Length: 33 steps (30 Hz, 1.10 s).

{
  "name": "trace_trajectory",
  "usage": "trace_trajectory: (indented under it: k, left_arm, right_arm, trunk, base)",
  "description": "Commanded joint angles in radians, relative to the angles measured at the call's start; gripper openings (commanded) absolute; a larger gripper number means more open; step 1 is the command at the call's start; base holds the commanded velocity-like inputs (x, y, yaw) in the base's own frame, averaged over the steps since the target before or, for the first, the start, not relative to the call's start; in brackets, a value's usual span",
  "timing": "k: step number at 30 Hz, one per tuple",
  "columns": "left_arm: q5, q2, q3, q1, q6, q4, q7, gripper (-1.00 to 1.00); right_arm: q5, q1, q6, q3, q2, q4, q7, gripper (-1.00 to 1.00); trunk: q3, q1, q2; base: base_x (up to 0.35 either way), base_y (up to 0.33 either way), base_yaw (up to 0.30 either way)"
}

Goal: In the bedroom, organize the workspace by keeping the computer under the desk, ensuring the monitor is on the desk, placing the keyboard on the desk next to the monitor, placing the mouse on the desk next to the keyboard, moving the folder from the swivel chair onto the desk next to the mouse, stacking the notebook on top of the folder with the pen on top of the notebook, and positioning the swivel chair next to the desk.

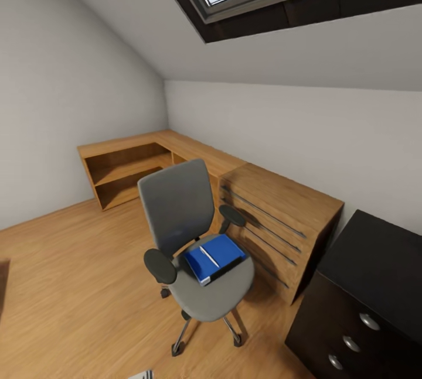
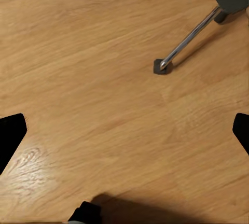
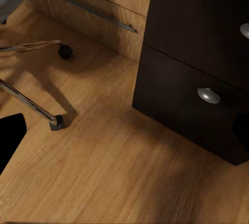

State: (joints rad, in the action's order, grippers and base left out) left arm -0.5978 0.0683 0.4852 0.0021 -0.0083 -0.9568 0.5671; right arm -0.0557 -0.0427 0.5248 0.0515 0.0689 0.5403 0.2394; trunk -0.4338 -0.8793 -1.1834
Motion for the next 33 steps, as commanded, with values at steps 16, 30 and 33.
trace_trajectory:
  k: [16, 30, 33]
  left_arm:
    - [-0.008, 0.004, 0.004, -0.001, -0.001, -0.002, 0.007, 1.00]
    - [-0.008, -0.001, -0.044, -0.001, 0.000, -0.002, 0.005, 1.00]
    - [-0.008, -0.001, -0.045, -0.001, 0.000, -0.002, 0.005, 1.00]
  right_arm:
    - [-0.006, 0.000, 0.005, 0.002, 0.002, 0.000, -0.003, 1.00]
    - [-0.004, 0.000, 0.024, 0.002, 0.000, 0.001, -0.003, 1.00]
    - [-0.003, 0.000, 0.024, 0.002, -0.001, 0.001, -0.003, 1.00]
  trunk:
    - [-0.008, 0.000, -0.001]
    - [-0.008, 0.000, -0.001]
    - [-0.008, 0.000, -0.001]
  base:
    - [0.000, 0.000, 0.250]
    - [0.000, 0.000, 0.210]
    - [0.000, 0.000, 0.034]
